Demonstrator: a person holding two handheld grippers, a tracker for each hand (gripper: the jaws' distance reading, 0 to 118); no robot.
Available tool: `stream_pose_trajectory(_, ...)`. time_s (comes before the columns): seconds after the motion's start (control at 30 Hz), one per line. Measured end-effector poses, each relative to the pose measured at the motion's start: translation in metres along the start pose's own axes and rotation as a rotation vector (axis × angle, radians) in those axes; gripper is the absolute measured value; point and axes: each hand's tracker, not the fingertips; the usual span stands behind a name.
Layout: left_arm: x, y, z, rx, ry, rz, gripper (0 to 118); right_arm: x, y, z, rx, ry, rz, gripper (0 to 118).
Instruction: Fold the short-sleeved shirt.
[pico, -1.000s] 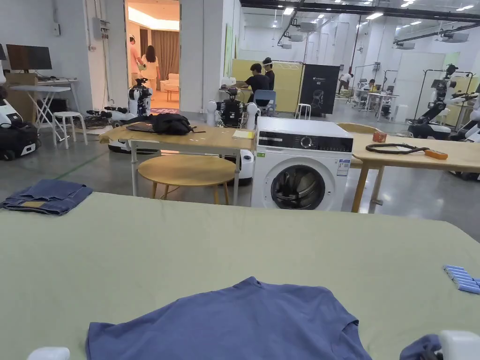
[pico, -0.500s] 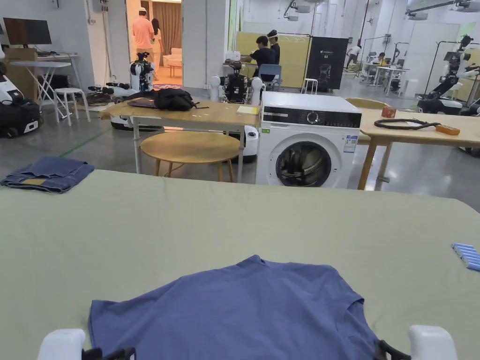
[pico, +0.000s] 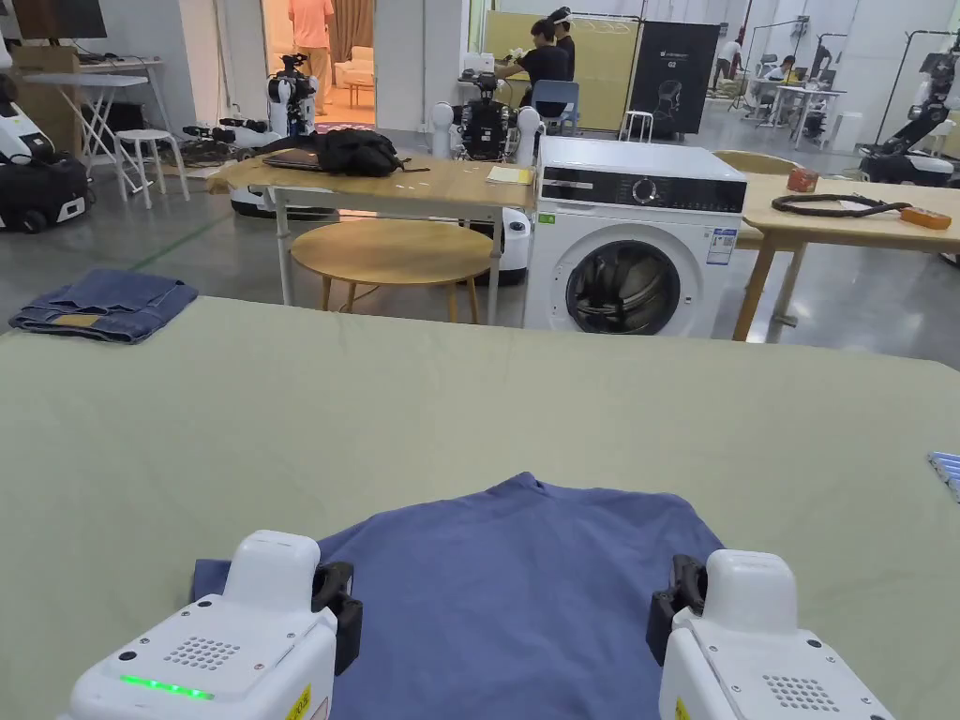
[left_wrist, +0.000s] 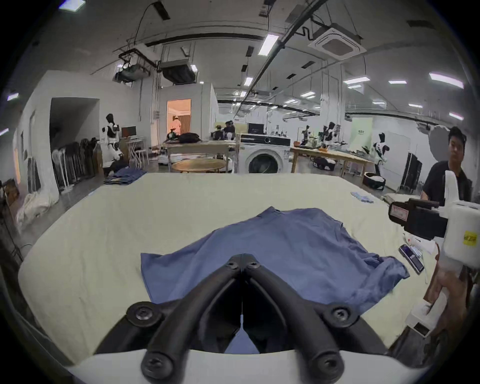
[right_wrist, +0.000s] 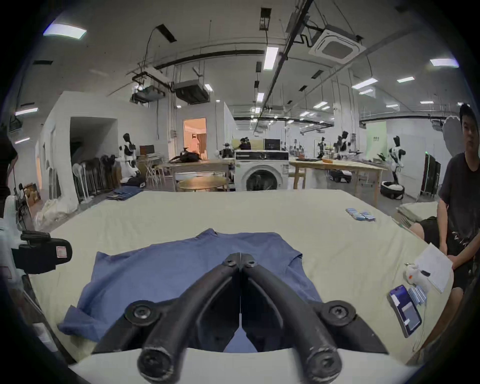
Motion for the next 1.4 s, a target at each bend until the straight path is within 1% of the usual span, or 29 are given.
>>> stream_pose_trajectory(0.1, -0.019, 0.001, -0.001, -0.034, 0.017, 0.059, 0, -0.002, 0.003, -0.003, -0.011, 0.005, 0.002, 0)
stream_pose_trajectory(0.17, -0.047, 0.001, -0.007, -0.068, 0.049, 0.111, 0, 0.003, 0.003, -0.005, -0.032, 0.065, -0.020, 0)
stream_pose_trajectory(0.27, -0.104, 0.002, -0.020, -0.135, 0.060, 0.221, 0, 0.003, 0.005, -0.014, -0.051, 0.059, 0.021, 0)
stream_pose_trajectory(0.4, -0.176, 0.010, -0.055, -0.244, 0.113, 0.311, 0, 0.004, 0.004, -0.029, -0.076, 0.072, 0.052, 0)
stream_pose_trajectory(0.47, -0.204, 0.016, -0.079, -0.323, 0.084, 0.372, 0, 0.004, 0.000, -0.039, -0.097, 0.070, 0.069, 0)
stream_pose_trajectory(0.53, -0.222, 0.019, -0.100, -0.377, 0.067, 0.413, 0, 0.005, -0.004, -0.050, -0.120, 0.068, 0.063, 0)
stream_pose_trajectory(0.6, -0.229, 0.025, -0.122, -0.402, 0.064, 0.418, 0, 0.007, -0.009, -0.058, -0.151, 0.064, 0.052, 0)
stream_pose_trajectory(0.63, -0.232, 0.027, -0.134, -0.443, 0.053, 0.428, 0, 0.009, -0.012, -0.062, -0.162, 0.064, 0.043, 0)
stream_pose_trajectory(0.67, -0.235, 0.028, -0.145, -0.479, 0.061, 0.451, 6, 0.010, -0.014, -0.066, -0.174, 0.061, 0.040, 0)
stream_pose_trajectory(0.7, -0.232, 0.029, -0.153, -0.504, 0.059, 0.478, 35, 0.011, -0.016, -0.068, -0.185, 0.055, 0.041, 0)
stream_pose_trajectory(0.73, -0.230, 0.027, -0.162, -0.532, 0.058, 0.491, 55, 0.011, -0.017, -0.071, -0.194, 0.053, 0.043, 0)
stream_pose_trajectory(0.77, -0.229, 0.025, -0.171, -0.562, 0.057, 0.494, 66, 0.012, -0.019, -0.072, -0.201, 0.050, 0.045, 0)
stream_pose_trajectory(0.8, -0.227, 0.024, -0.179, -0.573, 0.069, 0.483, 67, 0.013, -0.021, -0.073, -0.205, 0.048, 0.047, 0)
stream_pose_trajectory(0.9, -0.214, 0.015, -0.198, -0.653, 0.175, 0.409, 67, 0.016, -0.024, -0.076, -0.225, 0.040, 0.052, 0)
stream_pose_trajectory(0.93, -0.211, 0.010, -0.205, -0.685, 0.191, 0.390, 67, 0.017, -0.025, -0.077, -0.230, 0.038, 0.052, 0)
stream_pose_trajectory(0.97, -0.222, 0.003, -0.218, -0.703, 0.221, 0.379, 67, 0.017, -0.026, -0.078, -0.235, 0.035, 0.054, 0)
stream_pose_trajectory(1.0, -0.220, -0.002, -0.222, -0.704, 0.269, 0.370, 61, 0.018, -0.027, -0.079, -0.243, 0.033, 0.060, 0)
stream_pose_trajectory(1.07, -0.213, -0.006, -0.221, -0.675, 0.290, 0.360, 57, 0.019, -0.030, -0.080, -0.252, 0.030, 0.068, 0)
stream_pose_trajectory(1.13, -0.202, -0.006, -0.221, -0.652, 0.337, 0.311, 43, 0.019, -0.032, -0.082, -0.257, 0.025, 0.075, 0)
stream_pose_trajectory(1.17, -0.194, -0.006, -0.223, -0.657, 0.325, 0.240, 31, 0.019, -0.034, -0.082, -0.262, 0.023, 0.075, 0)
stream_pose_trajectory(1.2, -0.188, -0.005, -0.224, -0.651, 0.322, 0.194, 9, 0.019, -0.036, -0.084, -0.268, 0.025, 0.072, 0)
stream_pose_trajectory(1.23, -0.184, -0.004, -0.224, -0.646, 0.300, 0.187, 0, 0.020, -0.037, -0.087, -0.277, 0.027, 0.069, 0)
stream_pose_trajectory(1.27, -0.182, -0.003, -0.225, -0.640, 0.265, 0.202, 0, 0.020, -0.037, -0.090, -0.284, 0.027, 0.065, 0)
stream_pose_trajectory(1.3, -0.179, -0.003, -0.223, -0.627, 0.289, 0.195, 0, 0.023, -0.037, -0.092, -0.292, 0.030, 0.062, 0)
stream_pose_trajectory(1.4, -0.184, -0.005, -0.215, -0.597, 0.261, 0.168, 0, 0.033, -0.025, -0.105, -0.306, 0.032, 0.038, 0)
